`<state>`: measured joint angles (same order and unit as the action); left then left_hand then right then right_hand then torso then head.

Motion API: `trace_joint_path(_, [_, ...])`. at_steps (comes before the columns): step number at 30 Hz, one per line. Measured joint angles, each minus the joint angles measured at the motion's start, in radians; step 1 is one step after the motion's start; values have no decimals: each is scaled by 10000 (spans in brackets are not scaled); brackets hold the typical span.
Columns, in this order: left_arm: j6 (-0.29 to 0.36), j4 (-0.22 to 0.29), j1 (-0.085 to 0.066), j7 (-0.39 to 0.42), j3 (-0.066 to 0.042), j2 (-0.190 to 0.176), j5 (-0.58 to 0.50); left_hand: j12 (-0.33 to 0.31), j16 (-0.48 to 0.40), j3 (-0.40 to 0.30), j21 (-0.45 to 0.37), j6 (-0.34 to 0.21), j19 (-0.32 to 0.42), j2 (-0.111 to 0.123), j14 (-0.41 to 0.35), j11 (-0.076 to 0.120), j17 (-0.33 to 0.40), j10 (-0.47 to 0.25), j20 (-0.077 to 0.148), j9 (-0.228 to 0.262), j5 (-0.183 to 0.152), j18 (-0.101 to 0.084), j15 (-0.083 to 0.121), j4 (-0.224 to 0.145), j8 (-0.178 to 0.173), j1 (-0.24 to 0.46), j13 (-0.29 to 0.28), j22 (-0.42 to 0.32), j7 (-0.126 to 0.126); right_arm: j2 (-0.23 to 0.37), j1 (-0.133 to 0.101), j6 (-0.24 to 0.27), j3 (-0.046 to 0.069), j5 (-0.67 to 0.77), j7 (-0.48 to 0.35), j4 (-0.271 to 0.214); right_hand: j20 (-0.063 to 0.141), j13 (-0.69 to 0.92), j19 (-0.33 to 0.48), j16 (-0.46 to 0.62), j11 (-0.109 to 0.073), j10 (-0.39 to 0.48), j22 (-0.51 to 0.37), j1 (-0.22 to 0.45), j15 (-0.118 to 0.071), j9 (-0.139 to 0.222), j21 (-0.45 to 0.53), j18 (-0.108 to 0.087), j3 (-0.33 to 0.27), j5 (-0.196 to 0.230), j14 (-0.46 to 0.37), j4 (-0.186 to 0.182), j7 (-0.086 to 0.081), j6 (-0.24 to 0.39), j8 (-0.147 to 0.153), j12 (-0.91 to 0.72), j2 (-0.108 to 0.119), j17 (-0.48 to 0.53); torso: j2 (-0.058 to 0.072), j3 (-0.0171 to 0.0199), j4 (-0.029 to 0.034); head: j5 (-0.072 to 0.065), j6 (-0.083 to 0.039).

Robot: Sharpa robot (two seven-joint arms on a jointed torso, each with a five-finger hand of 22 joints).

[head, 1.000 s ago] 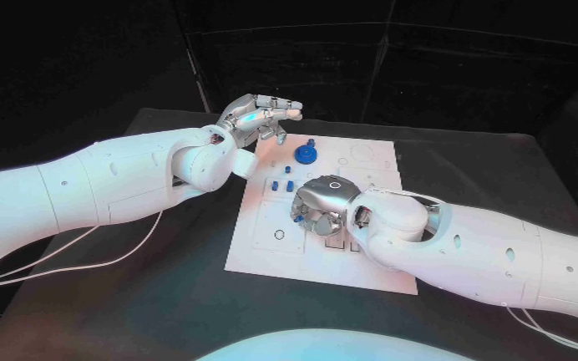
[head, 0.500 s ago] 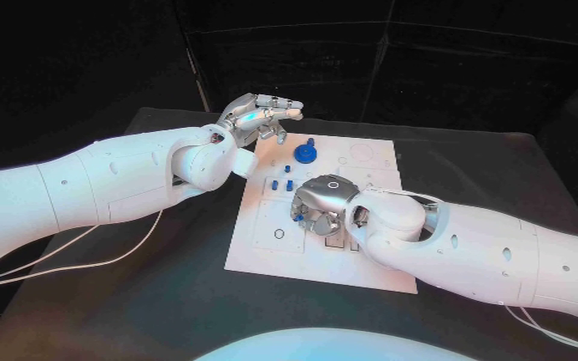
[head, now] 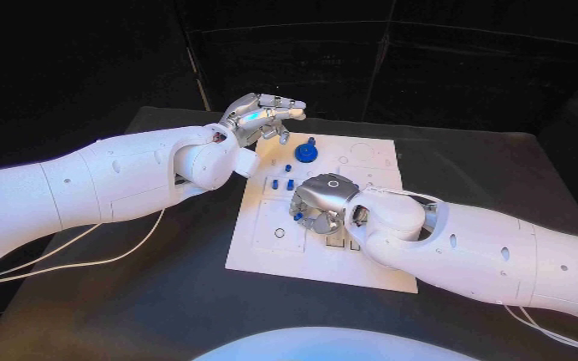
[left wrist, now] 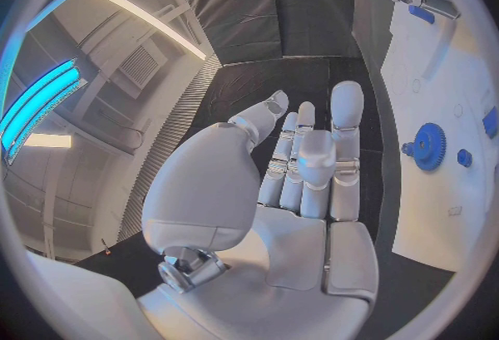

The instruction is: Assemble the parts on the task board

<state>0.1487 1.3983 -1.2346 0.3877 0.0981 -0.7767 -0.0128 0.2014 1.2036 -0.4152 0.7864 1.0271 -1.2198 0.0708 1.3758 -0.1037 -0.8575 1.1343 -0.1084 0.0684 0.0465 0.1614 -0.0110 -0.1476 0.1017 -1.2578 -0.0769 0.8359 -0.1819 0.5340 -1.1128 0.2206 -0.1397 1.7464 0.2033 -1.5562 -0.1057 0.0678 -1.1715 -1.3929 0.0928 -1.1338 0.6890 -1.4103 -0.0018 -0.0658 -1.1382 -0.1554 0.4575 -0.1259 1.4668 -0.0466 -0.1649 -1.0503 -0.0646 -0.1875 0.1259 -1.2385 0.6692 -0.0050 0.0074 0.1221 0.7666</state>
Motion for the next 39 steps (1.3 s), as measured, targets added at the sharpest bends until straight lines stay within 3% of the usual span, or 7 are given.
trace_joint_path(21, [-112, -57, -1, -107, 0, 29, 0, 39, 0, 0, 0, -35, 28, 0, 0, 0, 10, 1, -28, 0, 0, 0, 0, 0, 0, 0, 1, -16, 35, -7, 15, 159, -12, -176, -96, -61, -33, 25, 39, 1, -47, 32, -161, 163, -1, 9, 97, 0, 0, 13, 0, 0, 71, 578, 14, 56, 164, 80, 0, 7, -6, -19, 25])
trace_joint_path(24, [-129, -58, -1, -122, 0, 37, 0, 39, 0, 0, 0, -36, 28, 0, 0, 0, 10, 0, -28, 0, 0, 0, 0, 0, 0, 0, 1, -16, 35, 8, 15, 262, -12, -242, -96, -61, -69, -24, 242, 118, 53, 450, -439, 290, 90, 9, 295, 2, -123, 152, -17, -36, 18, 771, 14, 222, 211, 291, -2, 7, -6, -35, 25])
trace_joint_path(33, [-165, -74, -1, -156, 0, 41, 0, 39, 0, 0, 0, -36, 28, 0, 0, 0, 9, 1, -28, 0, 0, 0, 0, 0, 0, 0, 1, -15, 35, 79, 15, 480, -12, -405, -61, -74, -105, -27, 278, 141, 92, 519, -593, 346, 90, 8, 365, 1, -123, 152, -18, -36, 18, 771, 14, 222, 154, 399, -4, 6, 7, -49, 28])
trace_joint_path(39, [-182, -79, -1, -175, 0, 35, 0, 39, 0, -1, 0, -71, 28, 0, 0, 0, 20, 1, -28, 0, 0, -1, 0, 0, 0, 0, 1, -15, 0, 423, 15, 684, -10, -471, -25, -398, -128, -27, 455, 279, 131, 744, -870, 389, 125, -17, 546, 0, -241, 152, 18, -41, -16, 805, 14, 222, 197, 579, -4, 6, 9, -49, 16])
